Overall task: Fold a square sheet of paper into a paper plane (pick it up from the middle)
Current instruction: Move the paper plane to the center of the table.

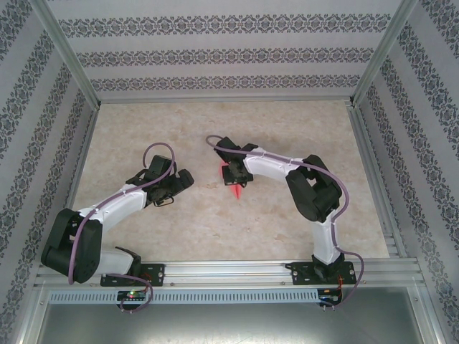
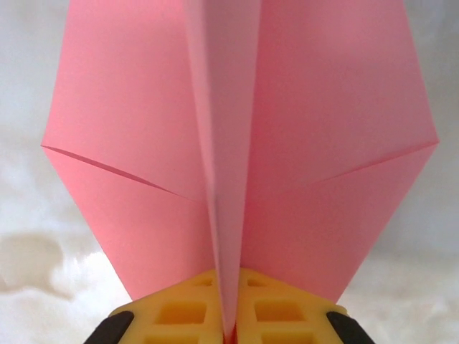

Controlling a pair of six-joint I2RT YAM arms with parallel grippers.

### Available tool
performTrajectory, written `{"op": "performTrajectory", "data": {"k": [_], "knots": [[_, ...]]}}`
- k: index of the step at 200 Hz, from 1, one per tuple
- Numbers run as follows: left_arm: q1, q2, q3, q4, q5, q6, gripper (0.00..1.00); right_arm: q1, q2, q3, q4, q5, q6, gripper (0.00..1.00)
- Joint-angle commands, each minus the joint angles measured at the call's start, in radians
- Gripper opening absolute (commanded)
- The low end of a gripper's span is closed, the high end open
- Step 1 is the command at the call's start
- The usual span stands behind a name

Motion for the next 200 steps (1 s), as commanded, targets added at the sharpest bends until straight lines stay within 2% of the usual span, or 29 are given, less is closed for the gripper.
{"op": "performTrajectory", "data": {"k": [1,51,106,163,176,200], "knots": [[0.017,-0.01,0.029,-0.043,-0.026,0.024,1.0,-0.051,0.067,0.073,0.034,-0.001,-0.021,0.08],[0.02,-0.01,0.041,-0.071,-0.043,0.04,1.0,-0.108,0.19,0.238,-0.002,0.005,-0.069,0.1],[0.021,0.014,0.097,-0.094,-0.082,0.085,1.0,-0.116,0.211,0.282,-0.047,0.004,-0.081,0.21],[0.045,0.054,0.28,-0.127,-0.153,0.211,1.0,-0.116,0.045,0.296,-0.104,0.023,-0.069,0.34],[0.056,0.067,0.336,-0.157,-0.192,0.253,1.0,-0.117,-0.015,0.281,-0.107,0.036,-0.067,0.4],[0.081,0.072,0.39,-0.179,-0.268,0.325,1.0,-0.131,-0.138,0.214,-0.082,0.084,-0.068,0.57]]}}
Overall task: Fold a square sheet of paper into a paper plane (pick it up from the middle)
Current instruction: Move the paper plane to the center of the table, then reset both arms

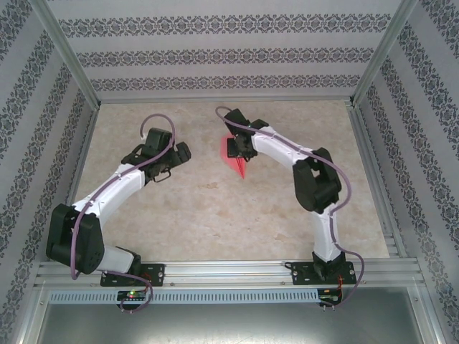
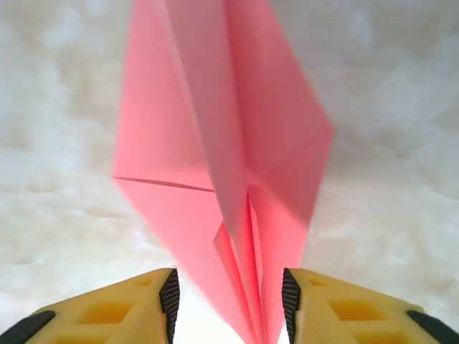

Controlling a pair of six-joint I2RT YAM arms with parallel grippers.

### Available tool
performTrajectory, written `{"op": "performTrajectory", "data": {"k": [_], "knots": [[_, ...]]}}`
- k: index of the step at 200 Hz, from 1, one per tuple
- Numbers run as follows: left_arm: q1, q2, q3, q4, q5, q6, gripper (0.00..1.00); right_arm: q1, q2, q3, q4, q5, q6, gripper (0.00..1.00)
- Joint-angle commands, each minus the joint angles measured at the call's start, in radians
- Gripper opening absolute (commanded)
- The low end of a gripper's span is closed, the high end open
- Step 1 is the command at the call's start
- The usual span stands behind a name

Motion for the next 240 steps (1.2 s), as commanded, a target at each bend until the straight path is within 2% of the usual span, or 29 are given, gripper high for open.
{"op": "performTrajectory", "data": {"k": [1,22,42,59,83,108,116,138,147,178,209,240], "knots": [[0.036,0.007,0.053,-0.063,-0.114,0.12,1.0,-0.019,-0.162,-0.046,-0.001,0.073,0.0,0.57],[0.072,-0.02,0.019,-0.025,-0.166,0.179,1.0,-0.059,-0.302,-0.18,0.069,0.16,-0.02,0.7],[0.106,-0.079,-0.076,0.065,-0.218,0.248,1.0,-0.108,-0.458,-0.362,0.179,0.321,-0.07,0.86],[0.142,-0.124,-0.159,0.127,-0.315,0.273,1.0,-0.157,-0.572,-0.526,0.278,0.477,-0.112,0.96],[0.204,-0.173,-0.287,0.236,-0.376,0.318,1.0,-0.259,-0.664,-0.714,0.4,0.619,-0.204,0.98],[0.236,-0.184,-0.41,0.416,-0.332,0.416,1.0,-0.353,-0.691,-0.871,0.536,0.637,-0.265,0.98],[0.245,-0.174,-0.432,0.458,-0.292,0.446,1.0,-0.372,-0.701,-0.919,0.595,0.63,-0.271,0.98],[0.262,-0.131,-0.5,0.629,-0.171,0.53,1.0,-0.386,-0.707,-1.121,0.983,0.598,-0.386,0.98],[0.267,-0.121,-0.524,0.694,-0.131,0.54,1.0,-0.389,-0.699,-1.17,1.088,0.588,-0.424,0.98],[0.292,-0.1,-0.594,0.884,0.013,0.586,1.0,-0.421,-0.693,-1.242,1.255,0.417,-0.487,0.98],[0.309,-0.078,-0.658,1.057,0.086,0.606,1.0,-0.492,-0.687,-1.328,1.455,0.179,-0.485,0.98],[0.318,-0.043,-0.665,1.129,0.113,0.632,1.0,-0.522,-0.624,-1.358,1.578,0.063,-0.485,0.98]]}}
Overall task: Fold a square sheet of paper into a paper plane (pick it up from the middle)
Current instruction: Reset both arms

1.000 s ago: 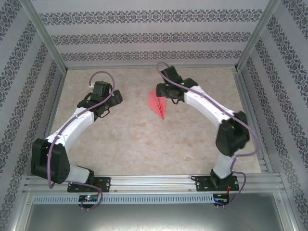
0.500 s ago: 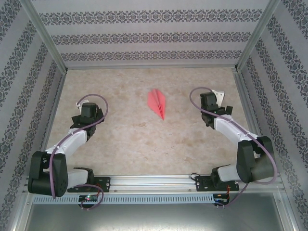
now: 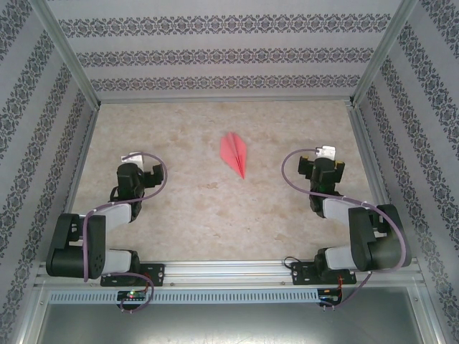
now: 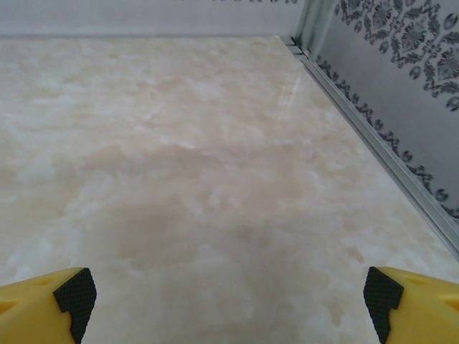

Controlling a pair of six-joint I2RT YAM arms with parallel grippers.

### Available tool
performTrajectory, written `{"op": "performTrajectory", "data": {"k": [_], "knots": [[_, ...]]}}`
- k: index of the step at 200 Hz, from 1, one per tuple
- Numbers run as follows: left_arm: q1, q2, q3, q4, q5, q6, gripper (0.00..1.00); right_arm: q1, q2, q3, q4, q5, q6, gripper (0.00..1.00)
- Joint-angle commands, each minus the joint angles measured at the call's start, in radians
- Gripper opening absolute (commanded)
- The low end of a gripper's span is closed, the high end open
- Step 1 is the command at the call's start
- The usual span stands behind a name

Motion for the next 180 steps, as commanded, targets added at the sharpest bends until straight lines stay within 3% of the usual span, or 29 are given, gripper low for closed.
{"op": "performTrajectory", "data": {"k": [1,29,53,86,122,131,180], "knots": [[0.019,0.026,-0.007,0.168,0.062,0.053,1.0,-0.013,0.047,-0.024,0.19,-0.166,-0.016,0.98],[0.046,0.112,-0.001,0.248,0.101,0.045,1.0,-0.013,0.118,-0.028,0.271,-0.201,-0.031,0.98],[0.05,0.175,0.019,0.264,0.104,0.043,1.0,-0.014,0.117,-0.003,0.219,-0.206,-0.031,0.98],[0.014,0.2,0.094,0.148,0.049,0.072,1.0,-0.028,0.114,0.012,0.18,-0.228,-0.022,0.98],[-0.003,0.231,0.049,0.263,0.04,0.093,1.0,-0.028,0.114,0.013,0.181,-0.231,-0.02,0.98],[-0.004,0.219,0.067,0.205,0.061,0.096,1.0,-0.028,0.113,0.011,0.18,-0.231,-0.019,0.98],[-0.002,0.225,0.067,0.217,0.064,0.097,1.0,-0.028,0.114,0.011,0.181,-0.232,-0.02,0.98]]}}
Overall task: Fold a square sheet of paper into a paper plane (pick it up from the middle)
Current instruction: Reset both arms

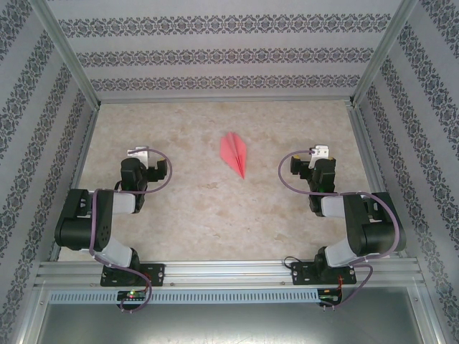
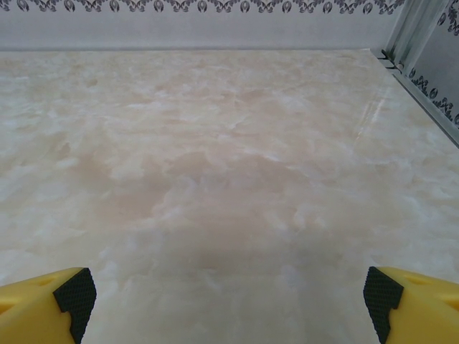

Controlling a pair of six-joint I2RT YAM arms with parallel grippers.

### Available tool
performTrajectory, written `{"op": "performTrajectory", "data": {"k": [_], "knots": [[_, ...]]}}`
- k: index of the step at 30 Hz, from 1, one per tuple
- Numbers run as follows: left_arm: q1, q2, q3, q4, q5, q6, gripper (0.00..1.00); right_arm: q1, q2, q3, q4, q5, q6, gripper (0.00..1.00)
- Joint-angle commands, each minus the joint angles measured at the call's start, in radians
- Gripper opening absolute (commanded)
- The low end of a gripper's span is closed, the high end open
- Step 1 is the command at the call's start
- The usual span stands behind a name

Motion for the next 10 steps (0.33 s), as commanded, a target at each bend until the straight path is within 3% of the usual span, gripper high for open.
{"op": "performTrajectory", "data": {"k": [1,7,10], "knots": [[-0.008,0.007,-0.002,0.035,0.005,0.026,1.0,-0.008,0.004,0.023,0.018,-0.019,-0.003,0.98],[-0.009,0.01,-0.001,0.031,0.006,0.027,1.0,-0.009,-0.001,0.014,0.031,-0.024,-0.008,0.98],[-0.009,0.008,-0.003,0.035,0.005,0.027,1.0,-0.008,-0.009,-0.063,0.149,-0.221,-0.081,0.98]]}}
